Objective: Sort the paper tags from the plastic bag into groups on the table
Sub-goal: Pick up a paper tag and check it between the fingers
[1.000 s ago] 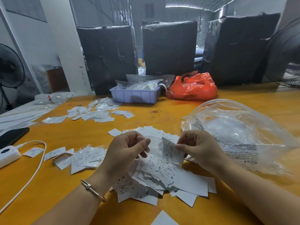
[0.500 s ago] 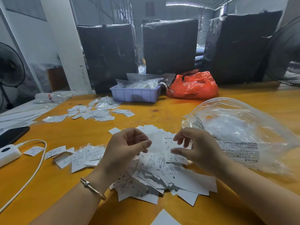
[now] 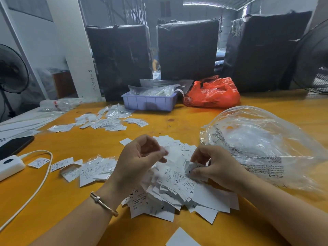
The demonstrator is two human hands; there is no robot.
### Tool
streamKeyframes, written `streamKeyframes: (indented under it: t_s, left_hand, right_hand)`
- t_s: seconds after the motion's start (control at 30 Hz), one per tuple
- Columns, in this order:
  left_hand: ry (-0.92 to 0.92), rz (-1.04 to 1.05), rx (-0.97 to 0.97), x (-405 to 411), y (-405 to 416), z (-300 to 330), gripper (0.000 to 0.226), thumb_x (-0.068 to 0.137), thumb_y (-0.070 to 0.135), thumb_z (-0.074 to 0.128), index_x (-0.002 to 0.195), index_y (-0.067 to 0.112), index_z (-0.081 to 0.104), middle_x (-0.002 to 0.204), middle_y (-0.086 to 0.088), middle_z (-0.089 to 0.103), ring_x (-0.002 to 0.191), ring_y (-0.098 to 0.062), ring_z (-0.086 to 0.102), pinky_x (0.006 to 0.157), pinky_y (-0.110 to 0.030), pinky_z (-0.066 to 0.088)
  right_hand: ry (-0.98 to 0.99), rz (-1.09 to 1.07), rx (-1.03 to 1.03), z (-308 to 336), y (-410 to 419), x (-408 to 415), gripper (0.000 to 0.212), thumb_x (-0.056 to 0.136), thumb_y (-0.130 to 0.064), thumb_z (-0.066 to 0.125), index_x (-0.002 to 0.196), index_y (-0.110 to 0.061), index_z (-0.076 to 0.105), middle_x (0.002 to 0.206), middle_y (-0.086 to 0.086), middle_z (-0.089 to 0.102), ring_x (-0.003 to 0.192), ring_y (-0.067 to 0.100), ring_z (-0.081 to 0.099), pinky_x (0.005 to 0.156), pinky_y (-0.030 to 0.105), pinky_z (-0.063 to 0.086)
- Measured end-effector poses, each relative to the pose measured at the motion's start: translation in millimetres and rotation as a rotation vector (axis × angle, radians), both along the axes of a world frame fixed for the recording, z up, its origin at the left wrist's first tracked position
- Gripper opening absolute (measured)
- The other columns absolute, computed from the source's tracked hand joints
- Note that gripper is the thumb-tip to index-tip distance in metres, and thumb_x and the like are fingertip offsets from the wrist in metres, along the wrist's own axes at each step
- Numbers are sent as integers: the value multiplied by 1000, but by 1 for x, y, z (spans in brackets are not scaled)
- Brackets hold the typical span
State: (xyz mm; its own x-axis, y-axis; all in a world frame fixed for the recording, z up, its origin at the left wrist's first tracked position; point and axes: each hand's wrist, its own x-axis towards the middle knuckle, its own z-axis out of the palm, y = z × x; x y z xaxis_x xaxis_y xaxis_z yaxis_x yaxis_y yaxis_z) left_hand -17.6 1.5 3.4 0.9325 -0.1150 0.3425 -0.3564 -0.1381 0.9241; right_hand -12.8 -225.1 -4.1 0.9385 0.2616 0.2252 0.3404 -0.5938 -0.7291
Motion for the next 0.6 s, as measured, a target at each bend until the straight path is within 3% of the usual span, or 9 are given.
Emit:
streamKeyframes:
  t_s: [0.07, 0.23, 0.37, 0.47, 0.53, 0.6]
  left_hand:
    - [-22, 4, 5, 0, 0, 0, 8, 79, 6, 78, 84, 9, 72, 79, -6, 75, 70, -17, 71, 65, -19, 53]
    - [-19, 5, 6, 0, 0, -1, 20, 71, 29, 77, 86, 15, 81, 81, -2, 76, 69, -5, 65, 62, -15, 49]
    - [-11, -27, 60, 0, -1, -1, 24, 81, 33, 66, 91, 16, 80, 83, 3, 74, 76, -6, 62, 68, -16, 50]
    - [-16, -37, 79, -1, -2, -1, 23, 82, 31, 67, 89, 13, 80, 85, -1, 73, 80, -11, 62, 71, -20, 51]
    - [-42, -31, 105, -2, -3, 0, 17, 81, 26, 72, 84, 11, 80, 84, -2, 72, 79, -11, 63, 71, -19, 50]
    - [-44, -43, 84, -2, -2, 1, 14, 78, 21, 76, 79, 8, 79, 84, -5, 70, 79, -12, 65, 71, -17, 50]
  right_hand:
    - [-2, -18, 99, -1, -1, 1, 19, 71, -6, 82, 80, -9, 66, 75, 9, 70, 64, 19, 62, 63, 35, 50]
    - [-20, -58, 210, -4, -1, 2, 12, 79, -14, 77, 72, -7, 71, 59, 2, 63, 50, 5, 48, 51, 18, 39]
    - [-12, -61, 286, -1, -1, 4, 14, 85, -19, 71, 85, -6, 78, 86, 9, 68, 79, 21, 61, 73, 32, 48]
    - [-47, -57, 258, 2, -1, 3, 18, 88, -20, 66, 85, -6, 77, 90, 13, 62, 87, 31, 59, 81, 46, 48]
    - [-163, -101, 241, 3, -2, 2, 16, 86, -21, 69, 81, -7, 76, 84, 10, 60, 80, 23, 56, 74, 44, 49]
    - [-285, -158, 256, 5, -3, 1, 14, 83, -24, 72, 79, -12, 76, 76, 4, 60, 67, 10, 47, 63, 32, 42]
